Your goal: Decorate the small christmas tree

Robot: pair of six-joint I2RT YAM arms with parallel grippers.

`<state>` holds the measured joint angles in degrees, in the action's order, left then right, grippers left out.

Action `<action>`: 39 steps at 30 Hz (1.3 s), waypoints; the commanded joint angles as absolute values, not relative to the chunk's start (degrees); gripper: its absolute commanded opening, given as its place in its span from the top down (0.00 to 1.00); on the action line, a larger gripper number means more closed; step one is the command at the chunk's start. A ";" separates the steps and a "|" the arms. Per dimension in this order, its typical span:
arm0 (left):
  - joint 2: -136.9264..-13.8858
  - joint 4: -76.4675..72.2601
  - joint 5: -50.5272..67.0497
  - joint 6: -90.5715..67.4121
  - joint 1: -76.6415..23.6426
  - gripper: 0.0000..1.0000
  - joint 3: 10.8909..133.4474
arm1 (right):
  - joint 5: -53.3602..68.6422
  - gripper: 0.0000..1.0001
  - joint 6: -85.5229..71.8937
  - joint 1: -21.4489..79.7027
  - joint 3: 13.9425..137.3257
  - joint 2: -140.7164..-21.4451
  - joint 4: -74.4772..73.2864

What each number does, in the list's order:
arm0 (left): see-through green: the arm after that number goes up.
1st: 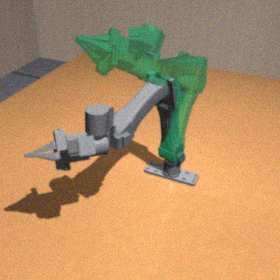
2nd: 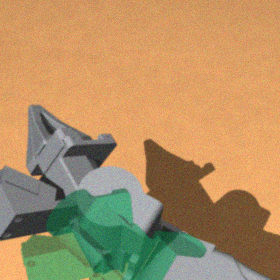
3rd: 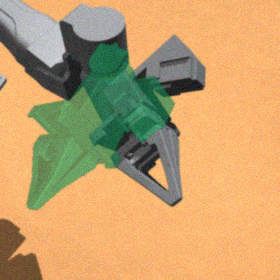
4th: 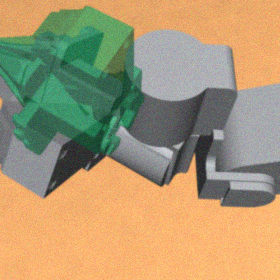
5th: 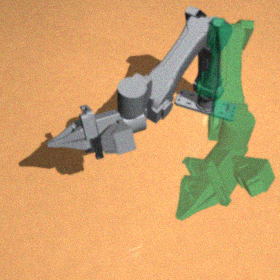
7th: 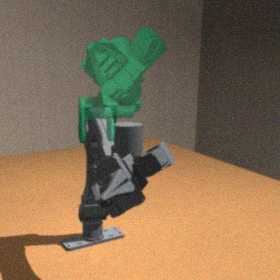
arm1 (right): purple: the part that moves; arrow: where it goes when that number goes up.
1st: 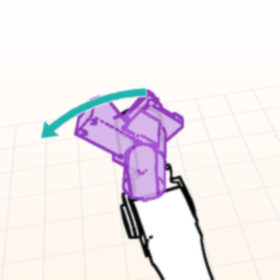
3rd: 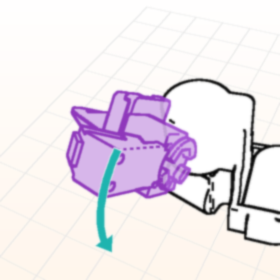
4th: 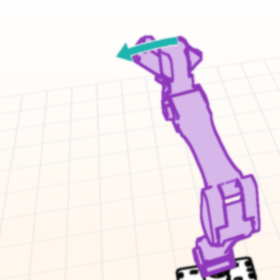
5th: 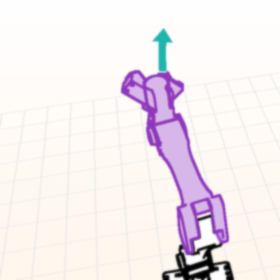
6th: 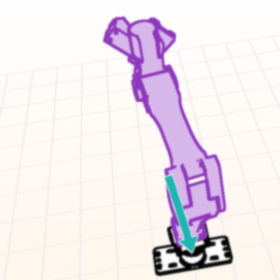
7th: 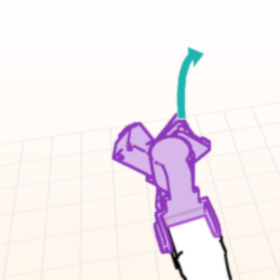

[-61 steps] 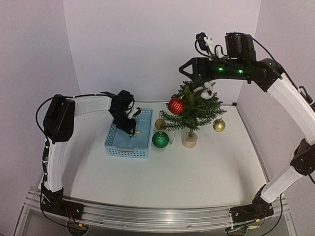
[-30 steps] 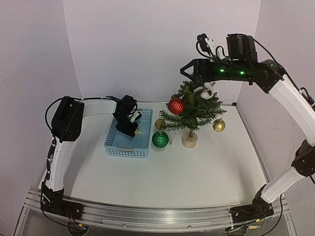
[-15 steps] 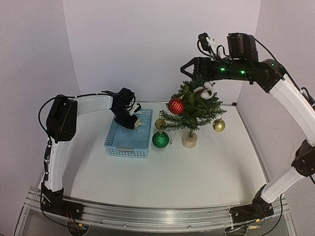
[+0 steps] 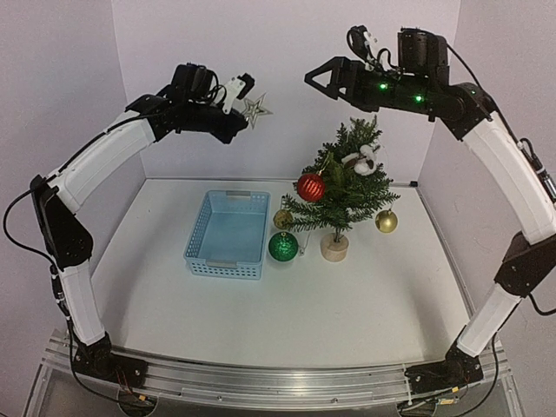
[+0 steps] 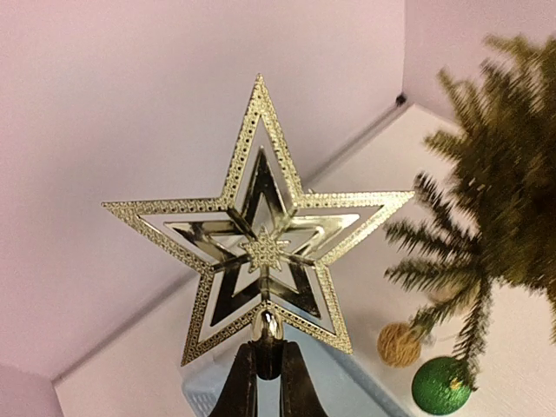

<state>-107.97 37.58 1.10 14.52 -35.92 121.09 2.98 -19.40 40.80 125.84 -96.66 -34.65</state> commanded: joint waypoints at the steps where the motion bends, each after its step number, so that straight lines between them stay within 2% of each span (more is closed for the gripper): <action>1: -106.14 32.21 -2.33 21.25 -42.30 1.00 129.31 | 5.24 0.16 -23.94 41.39 129.55 -101.43 -30.85; 10: -107.25 31.52 -2.37 22.90 -47.89 1.00 133.94 | 7.51 0.23 -26.41 42.28 129.27 -104.69 -23.15; 14: -107.14 31.77 -2.23 23.32 -48.72 1.00 134.03 | 4.88 0.31 -27.50 42.28 125.71 -103.73 -18.81; 20: -106.82 32.84 -1.46 23.56 -49.30 1.00 133.75 | 0.98 0.46 -28.12 42.29 122.48 -102.89 -13.20; 25: -107.04 32.93 -0.49 23.92 -50.32 1.00 134.11 | 0.64 0.59 -27.42 42.25 124.77 -105.16 -12.03; 28: -107.14 32.99 -0.18 24.08 -50.76 1.00 133.97 | 0.84 0.78 -26.61 42.25 126.03 -106.16 -11.96; 32: -107.30 32.25 -0.18 24.08 -50.80 1.00 134.24 | 0.98 0.95 -26.17 42.24 125.75 -106.19 -11.99; 35: -107.45 31.90 -0.18 24.08 -50.83 1.00 134.46 | 0.95 1.00 -25.77 42.23 124.86 -105.60 -11.96; 39: -107.62 31.52 -0.18 23.95 -50.86 1.00 134.38 | 0.53 1.00 -24.66 42.19 123.72 -104.45 -11.97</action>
<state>-107.64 33.45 -1.30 23.66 -50.41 132.00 1.61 -26.15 42.30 123.98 -105.45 -13.98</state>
